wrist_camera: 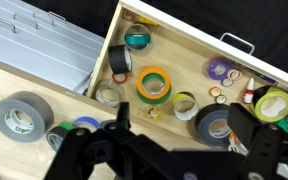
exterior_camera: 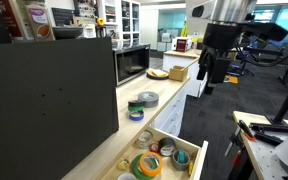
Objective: Place the black masking tape in the open drawer
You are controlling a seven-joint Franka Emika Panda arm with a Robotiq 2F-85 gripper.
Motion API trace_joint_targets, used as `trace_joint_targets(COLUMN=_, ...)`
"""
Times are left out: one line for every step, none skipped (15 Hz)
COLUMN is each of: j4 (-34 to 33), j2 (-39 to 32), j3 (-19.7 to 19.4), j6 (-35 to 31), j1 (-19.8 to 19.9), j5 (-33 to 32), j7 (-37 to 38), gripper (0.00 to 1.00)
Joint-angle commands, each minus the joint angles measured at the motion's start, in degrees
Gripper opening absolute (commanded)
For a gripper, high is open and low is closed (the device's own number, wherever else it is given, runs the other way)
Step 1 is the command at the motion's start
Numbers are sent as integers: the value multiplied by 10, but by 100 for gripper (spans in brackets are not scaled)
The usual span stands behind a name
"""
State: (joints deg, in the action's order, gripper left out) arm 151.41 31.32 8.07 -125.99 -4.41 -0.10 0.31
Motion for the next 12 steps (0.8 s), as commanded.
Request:
trace_joint_targets(j4=-22, j2=-82, j3=-8, j6=-71, j1=31, j5=-48, j7=22, gripper=100)
trace_joint_targets(j4=-29, j2=-106, j3=-11, j6=-89, j1=41, j5=-62, j7=26, gripper=100)
trace_joint_targets(j4=-36, j2=-128, j3=-12, j6=-105, j1=51, j5=-78, j7=34, gripper=100)
trace_joint_targets(j4=-46, j2=-153, j3=-15, j6=-119, j1=60, j5=-93, j7=36, gripper=100)
trace_joint_targets(j4=-59, j2=-178, j3=-19, j6=-128, j1=66, j5=-105, j7=39, gripper=100)
trace_joint_targets(j4=-73, j2=-201, j3=-23, j6=-134, j1=71, j5=-117, j7=44, gripper=100)
trace_joint_targets(j4=-91, j2=-230, j3=-31, j6=-139, j1=76, j5=-127, j7=43, gripper=100)
trace_joint_targets(j4=-109, j2=-253, j3=-37, j6=-139, j1=76, j5=-130, j7=43, gripper=100)
trace_joint_targets(j4=-130, j2=-278, j3=-46, j6=-136, j1=77, j5=-131, j7=40, gripper=100)
trace_joint_targets(j4=-148, j2=-297, j3=-52, j6=-131, j1=75, j5=-130, j7=43, gripper=100)
trace_joint_targets(j4=-168, j2=-316, j3=-59, j6=-127, j1=73, j5=-127, j7=45, gripper=100)
trace_joint_targets(j4=-184, j2=-329, j3=-65, j6=-123, j1=70, j5=-125, j7=50, gripper=100)
